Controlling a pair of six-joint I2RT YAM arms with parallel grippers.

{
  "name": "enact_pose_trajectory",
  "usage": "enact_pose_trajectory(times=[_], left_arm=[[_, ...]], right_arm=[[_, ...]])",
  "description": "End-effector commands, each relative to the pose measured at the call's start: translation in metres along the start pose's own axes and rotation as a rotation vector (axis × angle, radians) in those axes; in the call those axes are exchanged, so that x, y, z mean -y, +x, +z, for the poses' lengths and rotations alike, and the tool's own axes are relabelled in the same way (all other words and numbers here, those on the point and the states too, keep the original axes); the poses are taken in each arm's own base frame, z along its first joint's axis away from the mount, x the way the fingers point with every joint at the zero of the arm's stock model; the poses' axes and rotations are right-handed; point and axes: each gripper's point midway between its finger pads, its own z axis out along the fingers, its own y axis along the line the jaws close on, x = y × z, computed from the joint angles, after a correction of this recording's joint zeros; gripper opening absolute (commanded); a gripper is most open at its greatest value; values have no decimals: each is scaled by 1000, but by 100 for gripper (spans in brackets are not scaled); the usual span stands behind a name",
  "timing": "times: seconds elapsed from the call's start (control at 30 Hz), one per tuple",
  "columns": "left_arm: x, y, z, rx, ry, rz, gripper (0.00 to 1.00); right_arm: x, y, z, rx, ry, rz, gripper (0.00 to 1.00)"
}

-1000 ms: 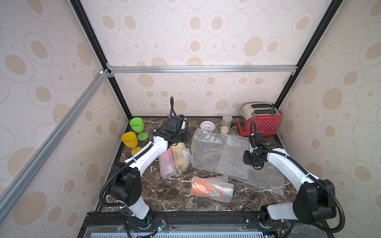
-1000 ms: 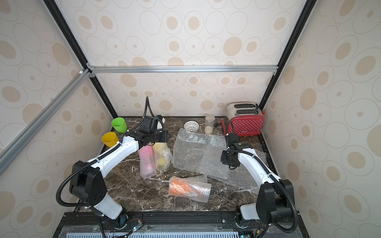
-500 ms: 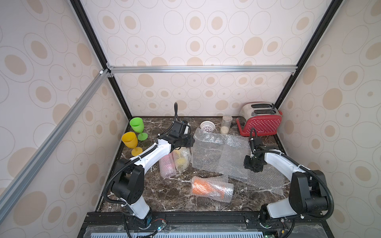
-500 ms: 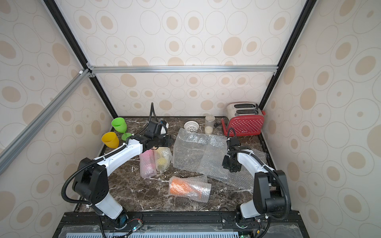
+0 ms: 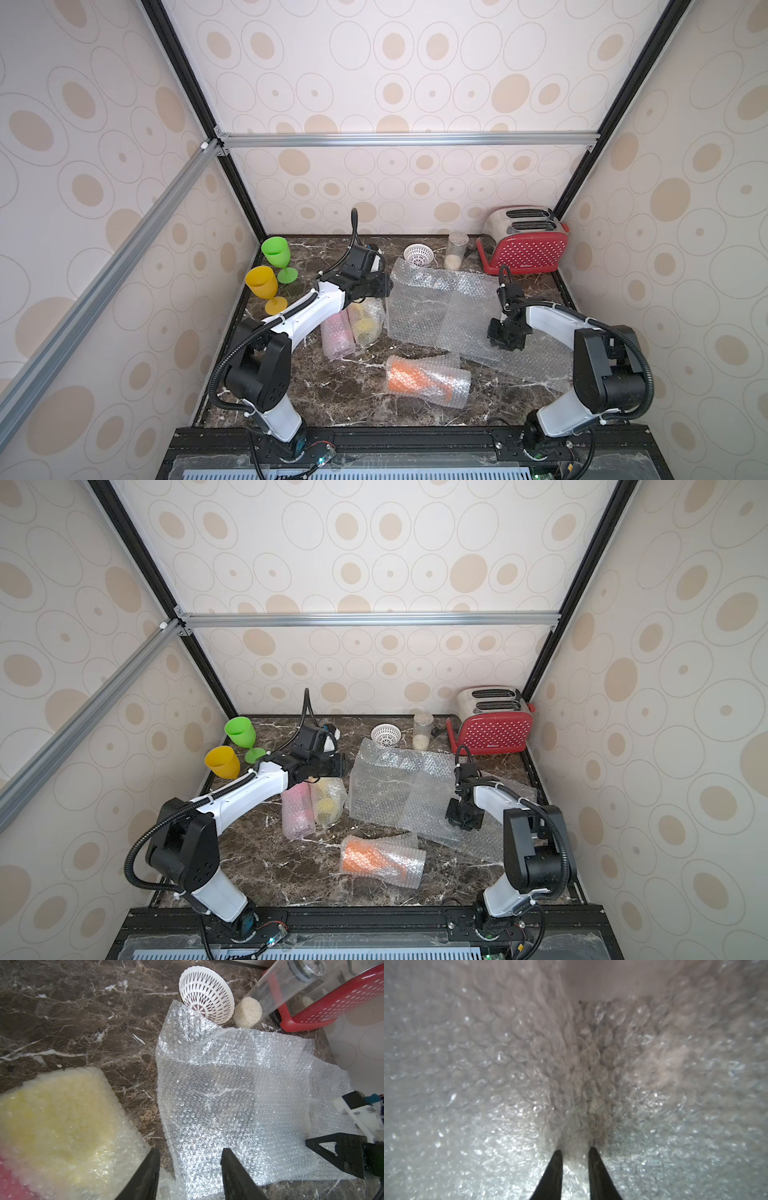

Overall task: Unpack wine glasses from bubble wrap
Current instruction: Adjust the bubble wrap on the bubble wrap.

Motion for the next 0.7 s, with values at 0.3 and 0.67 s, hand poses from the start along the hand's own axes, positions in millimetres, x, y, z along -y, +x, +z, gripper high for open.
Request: enact_pose_trajectory(times=[0.3,0.67], left_arm=[[2,3,2,-7,0,0,48],[2,1,6,-10,-1,16,47]], right_arm=[[7,2,-19,29,15,3,0],[34,-4,-73,185,108,104,0]])
